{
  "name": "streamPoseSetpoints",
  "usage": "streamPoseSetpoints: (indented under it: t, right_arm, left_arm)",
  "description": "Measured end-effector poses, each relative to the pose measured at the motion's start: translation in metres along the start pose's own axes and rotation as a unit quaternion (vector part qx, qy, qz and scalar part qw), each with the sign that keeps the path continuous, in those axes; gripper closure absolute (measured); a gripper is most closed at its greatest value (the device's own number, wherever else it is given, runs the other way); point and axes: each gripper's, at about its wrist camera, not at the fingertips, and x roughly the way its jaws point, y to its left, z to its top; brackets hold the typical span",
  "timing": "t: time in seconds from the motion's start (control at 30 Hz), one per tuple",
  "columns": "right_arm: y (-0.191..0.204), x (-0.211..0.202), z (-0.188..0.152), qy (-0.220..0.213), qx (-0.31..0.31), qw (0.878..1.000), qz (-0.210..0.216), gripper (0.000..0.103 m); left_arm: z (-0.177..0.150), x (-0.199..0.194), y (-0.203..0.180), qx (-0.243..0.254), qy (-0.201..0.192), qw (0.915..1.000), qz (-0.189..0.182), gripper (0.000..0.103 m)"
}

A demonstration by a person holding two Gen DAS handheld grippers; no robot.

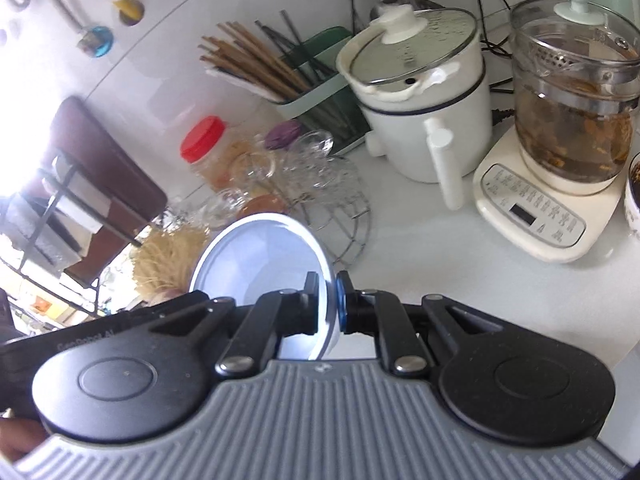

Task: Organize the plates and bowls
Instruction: 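Carry the held bowl with the left gripper over the first blue bowl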

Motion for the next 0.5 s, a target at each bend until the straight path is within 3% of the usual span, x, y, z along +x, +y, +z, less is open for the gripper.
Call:
streamPoseSetpoints:
  t: [0.23, 0.5]
  right_arm:
    - [0.024, 0.007, -0.033, 0.014, -0.019, 1.000, -0.004, 0.092]
    - [0.030, 0.027, -0.067, 0.086, -0.020, 0.996, -0.013, 0.091]
  left_arm:
    - [-0.027, -0.018, 0.036, -0.019, 0.025, 0.9995, 0.009, 0.095]
    - [-0.062, -0.024, 0.064, -0.037, 0.065, 0.9968, 0.027, 0.095]
